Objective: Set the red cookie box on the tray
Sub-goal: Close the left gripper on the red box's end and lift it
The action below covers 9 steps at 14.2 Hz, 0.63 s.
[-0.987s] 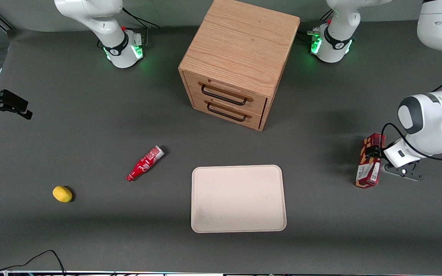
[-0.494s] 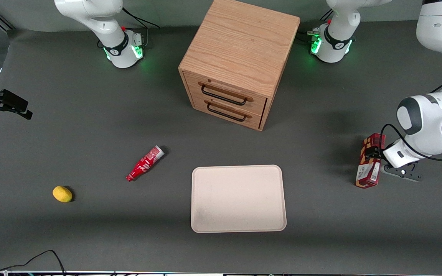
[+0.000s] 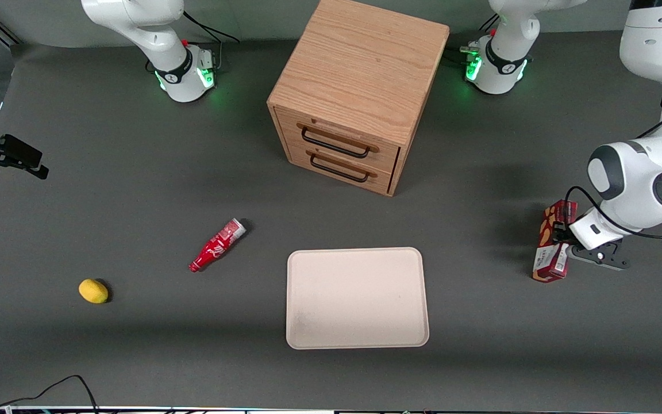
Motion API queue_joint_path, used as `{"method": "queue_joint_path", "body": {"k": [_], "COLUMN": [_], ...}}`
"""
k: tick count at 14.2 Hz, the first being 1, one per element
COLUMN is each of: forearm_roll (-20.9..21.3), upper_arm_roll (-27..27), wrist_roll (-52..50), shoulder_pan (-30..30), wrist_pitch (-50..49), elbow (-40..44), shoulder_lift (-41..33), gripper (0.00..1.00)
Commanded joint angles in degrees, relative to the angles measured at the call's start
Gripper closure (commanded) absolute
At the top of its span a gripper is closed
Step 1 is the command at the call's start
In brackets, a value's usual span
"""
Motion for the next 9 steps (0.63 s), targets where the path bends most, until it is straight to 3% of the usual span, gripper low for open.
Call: {"method": "queue_joint_path", "body": {"k": [1, 7, 9], "forearm_roll": [-0.82, -0.82, -0.82], "upper_arm_roll": [-0.5, -0.5, -0.5], "wrist_roll": [1.5, 1.33, 0.97], "shoulder_pan": [0.61, 0.44, 0.26], "wrist_pitch": [1.01, -1.0, -7.21], "elbow": [-0.89, 0.25, 3.22], "shoulder_lift": [-0.71, -1.93, -4.29], "gripper": [1.0, 1.0, 1.0]}}
